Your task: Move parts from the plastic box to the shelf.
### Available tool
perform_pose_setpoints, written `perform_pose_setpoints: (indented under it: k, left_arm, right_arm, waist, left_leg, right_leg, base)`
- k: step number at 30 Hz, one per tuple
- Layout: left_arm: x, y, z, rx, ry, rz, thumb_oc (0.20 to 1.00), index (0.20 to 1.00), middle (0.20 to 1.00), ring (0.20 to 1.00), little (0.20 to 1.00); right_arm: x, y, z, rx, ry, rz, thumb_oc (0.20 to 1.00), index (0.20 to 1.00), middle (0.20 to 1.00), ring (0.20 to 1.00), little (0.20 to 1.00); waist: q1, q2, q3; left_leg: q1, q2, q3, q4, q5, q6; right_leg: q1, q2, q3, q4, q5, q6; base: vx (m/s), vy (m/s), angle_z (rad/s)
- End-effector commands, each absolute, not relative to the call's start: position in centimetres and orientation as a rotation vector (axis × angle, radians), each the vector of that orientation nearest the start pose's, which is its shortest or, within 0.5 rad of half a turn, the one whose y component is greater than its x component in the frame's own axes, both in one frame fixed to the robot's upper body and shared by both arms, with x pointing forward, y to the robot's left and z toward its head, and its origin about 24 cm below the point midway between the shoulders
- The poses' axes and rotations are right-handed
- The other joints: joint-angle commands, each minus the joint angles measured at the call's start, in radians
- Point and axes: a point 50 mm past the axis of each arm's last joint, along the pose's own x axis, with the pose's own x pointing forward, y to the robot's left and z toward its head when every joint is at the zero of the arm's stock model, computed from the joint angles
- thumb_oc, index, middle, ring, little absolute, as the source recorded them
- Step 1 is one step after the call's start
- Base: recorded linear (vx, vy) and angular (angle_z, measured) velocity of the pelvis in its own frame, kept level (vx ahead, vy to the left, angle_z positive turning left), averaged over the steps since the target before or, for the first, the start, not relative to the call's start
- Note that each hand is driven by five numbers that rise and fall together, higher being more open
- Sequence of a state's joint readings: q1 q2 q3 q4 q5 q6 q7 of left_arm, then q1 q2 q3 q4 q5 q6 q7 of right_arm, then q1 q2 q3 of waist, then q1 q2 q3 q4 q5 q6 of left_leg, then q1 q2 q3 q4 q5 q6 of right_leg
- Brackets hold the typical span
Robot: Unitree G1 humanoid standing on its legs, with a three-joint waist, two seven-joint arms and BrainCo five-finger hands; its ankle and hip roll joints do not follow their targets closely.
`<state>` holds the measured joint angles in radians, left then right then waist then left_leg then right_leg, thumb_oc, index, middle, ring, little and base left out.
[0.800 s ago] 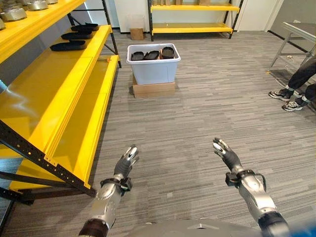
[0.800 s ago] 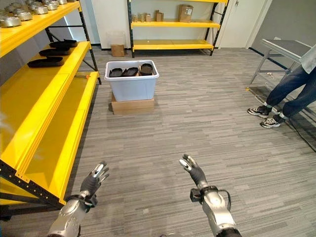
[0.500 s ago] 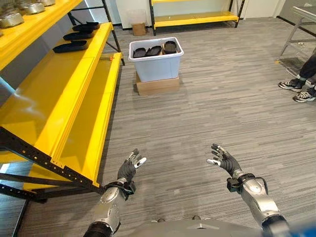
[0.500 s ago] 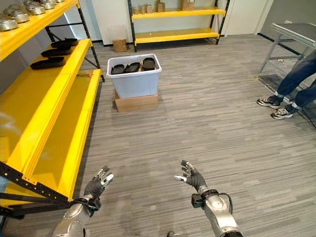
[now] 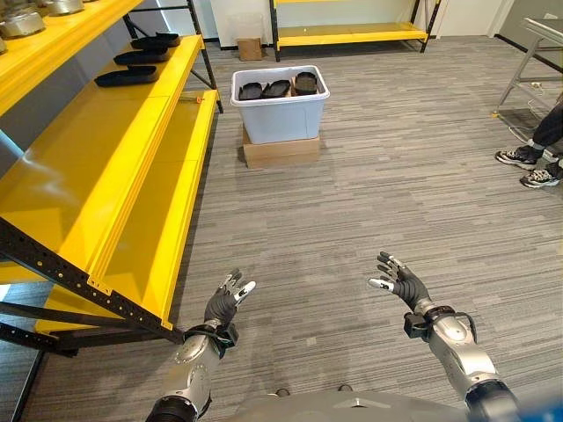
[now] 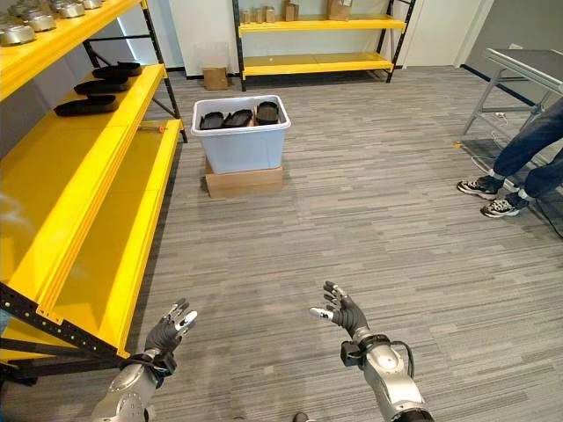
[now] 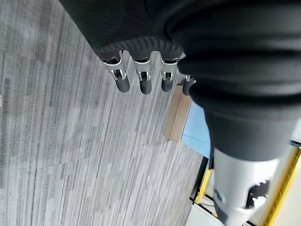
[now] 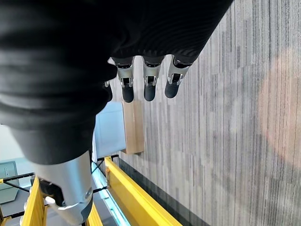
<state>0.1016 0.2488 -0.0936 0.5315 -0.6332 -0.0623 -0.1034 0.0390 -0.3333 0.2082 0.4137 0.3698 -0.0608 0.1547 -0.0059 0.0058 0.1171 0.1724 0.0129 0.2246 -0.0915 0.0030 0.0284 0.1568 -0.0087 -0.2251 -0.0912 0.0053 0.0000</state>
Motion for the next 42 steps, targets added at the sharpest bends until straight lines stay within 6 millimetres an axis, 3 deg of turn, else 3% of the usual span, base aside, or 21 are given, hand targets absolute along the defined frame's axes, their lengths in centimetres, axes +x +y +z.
perform_pose_setpoints:
  k: [1, 15, 23, 31, 37, 39, 40, 41, 42]
  left_arm:
    - [20.7, 21.7, -6.3, -0.327, 0.444, 0.072, 1.000, 1.000, 1.000, 1.000, 1.000]
    - [20.8, 22.3, -6.4, -0.227, 0.483, 0.063, 1.000, 1.000, 1.000, 1.000, 1.000]
    - [20.7, 21.7, -6.6, -0.294, 0.517, 0.045, 1.000, 1.000, 1.000, 1.000, 1.000]
    - [20.6, 21.5, -6.8, -0.247, 0.522, -0.018, 1.000, 1.000, 1.000, 1.000, 1.000]
    - [20.7, 21.1, -7.1, -0.306, 0.541, -0.070, 1.000, 1.000, 1.000, 1.000, 1.000]
    - [20.9, 21.5, -7.1, -0.293, 0.536, -0.070, 1.000, 1.000, 1.000, 1.000, 1.000]
    - [21.3, 21.7, -7.0, -0.264, 0.537, -0.079, 1.000, 1.000, 1.000, 1.000, 1.000]
    - [21.4, 21.6, -6.9, -0.263, 0.539, -0.086, 1.000, 1.000, 1.000, 1.000, 1.000]
    - [21.6, 21.5, -7.0, -0.243, 0.537, -0.110, 1.000, 1.000, 1.000, 1.000, 1.000]
  right_arm:
    - [23.7, -18.6, -2.4, 0.022, 0.285, 0.223, 1.000, 1.000, 1.000, 1.000, 1.000]
    - [23.7, -18.7, -3.0, 0.029, 0.307, 0.216, 1.000, 1.000, 1.000, 1.000, 1.000]
    - [23.9, -18.8, -3.0, 0.038, 0.321, 0.217, 1.000, 1.000, 1.000, 1.000, 1.000]
    - [24.2, -18.7, -2.6, 0.010, 0.301, 0.235, 1.000, 1.000, 1.000, 1.000, 1.000]
    - [24.4, -18.9, -2.5, 0.000, 0.300, 0.240, 1.000, 1.000, 1.000, 1.000, 1.000]
    - [24.8, -18.7, -2.1, -0.008, 0.278, 0.234, 1.000, 1.000, 1.000, 1.000, 1.000]
    - [25.4, -18.6, -1.6, -0.021, 0.246, 0.227, 1.000, 1.000, 1.000, 1.000, 1.000]
    - [25.5, -18.5, -1.5, -0.023, 0.237, 0.220, 1.000, 1.000, 1.000, 1.000, 1.000]
    - [25.7, -18.6, -1.2, -0.018, 0.221, 0.206, 1.000, 1.000, 1.000, 1.000, 1.000]
  waist:
    - [0.010, -0.039, -0.012]
    - [0.019, -0.043, -0.006]
    - [0.022, -0.042, -0.004]
    - [0.016, -0.038, -0.002]
    - [0.011, -0.025, 0.009]
    - [0.006, -0.020, 0.017]
    - [0.003, -0.013, 0.042]
    - [0.004, -0.010, 0.050]
    - [0.008, -0.001, 0.074]
  left_leg:
    - [-0.014, 0.045, 0.012, 0.004, 0.005, -0.053]
    - [-0.009, 0.024, 0.008, 0.004, -0.008, -0.033]
    - [-0.013, 0.031, 0.001, 0.004, -0.002, -0.040]
    - [-0.005, 0.030, 0.004, 0.004, -0.002, -0.038]
    - [0.015, 0.005, 0.019, 0.004, -0.012, -0.016]
    - [0.013, -0.014, 0.016, 0.004, -0.016, 0.009]
    - [0.010, -0.035, 0.005, 0.009, -0.017, 0.042]
    - [0.008, -0.041, 0.003, 0.013, -0.020, 0.050]
    - [0.012, -0.059, -0.007, 0.020, -0.035, 0.068]
  right_leg:
    - [-0.008, -0.106, -0.049, 0.004, 0.069, 0.100]
    - [0.001, -0.124, -0.057, 0.004, 0.079, 0.114]
    - [0.002, -0.114, -0.060, 0.004, 0.071, 0.107]
    - [0.011, -0.114, -0.057, 0.004, 0.069, 0.105]
    - [0.027, -0.128, -0.054, 0.025, 0.064, 0.109]
    - [-0.007, -0.140, -0.038, 0.112, 0.054, 0.115]
    - [-0.079, -0.166, -0.028, 0.289, 0.088, 0.131]
    - [-0.102, -0.177, -0.027, 0.345, 0.102, 0.135]
    - [-0.201, -0.220, -0.040, 0.545, 0.164, 0.150]
  base:
    - [-0.01, 0.074, 0.05]
    - [0.01, 0.028, 0.04]
    - [0.00, -0.008, 0.00]
    - [0.01, 0.022, 0.00]
    - [-0.01, 0.219, -0.01]
    - [-0.08, 0.350, -0.05]
    - [-0.10, 0.361, -0.10]
    - [-0.11, 0.524, -0.07]
    - [-0.03, 0.363, 0.00]
